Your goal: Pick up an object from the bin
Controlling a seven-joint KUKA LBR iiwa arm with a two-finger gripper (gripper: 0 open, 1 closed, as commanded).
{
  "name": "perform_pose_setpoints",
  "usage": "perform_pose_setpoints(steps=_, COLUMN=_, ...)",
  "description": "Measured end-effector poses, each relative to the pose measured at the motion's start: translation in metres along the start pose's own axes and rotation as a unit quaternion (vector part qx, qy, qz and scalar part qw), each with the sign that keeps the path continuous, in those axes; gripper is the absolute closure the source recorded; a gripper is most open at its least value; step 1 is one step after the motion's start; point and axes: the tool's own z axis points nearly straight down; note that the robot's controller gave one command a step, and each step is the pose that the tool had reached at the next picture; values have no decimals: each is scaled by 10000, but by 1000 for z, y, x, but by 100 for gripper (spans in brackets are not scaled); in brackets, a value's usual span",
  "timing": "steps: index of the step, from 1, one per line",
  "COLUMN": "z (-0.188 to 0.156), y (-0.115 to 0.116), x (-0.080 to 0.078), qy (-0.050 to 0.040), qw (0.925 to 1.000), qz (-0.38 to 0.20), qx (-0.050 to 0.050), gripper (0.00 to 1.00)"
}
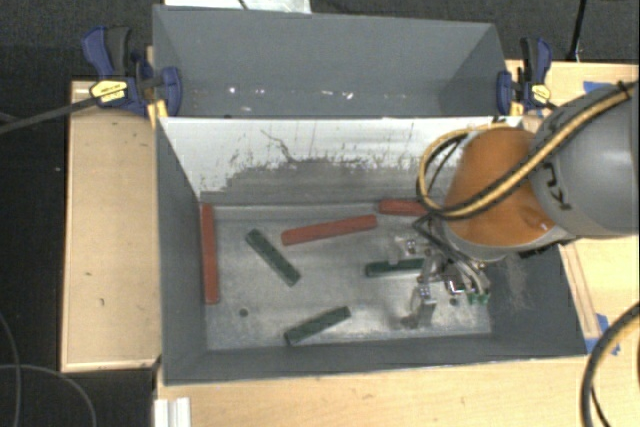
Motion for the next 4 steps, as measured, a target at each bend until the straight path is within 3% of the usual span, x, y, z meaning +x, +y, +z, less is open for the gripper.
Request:
perform_pose_setpoints(steps=1, z=-37, y=21, x=-5, qy=27, qw=9982, qz=-604, qx=19, gripper=0)
perform_pose_setpoints(steps=2, z=-25, y=-7, x=-14, qy=-7, qw=9976, qz=-699, qx=-6, gripper=0)
perform_pose_setpoints(steps=3, z=10, y=-30, x=-46, qy=2, qw=9738, qz=-2273, qx=6, gripper=100)
perform_pose_setpoints(steps=4, z=10, y=-30, x=-46, qy=2, qw=9738, qz=-2275, qx=7, gripper=100)
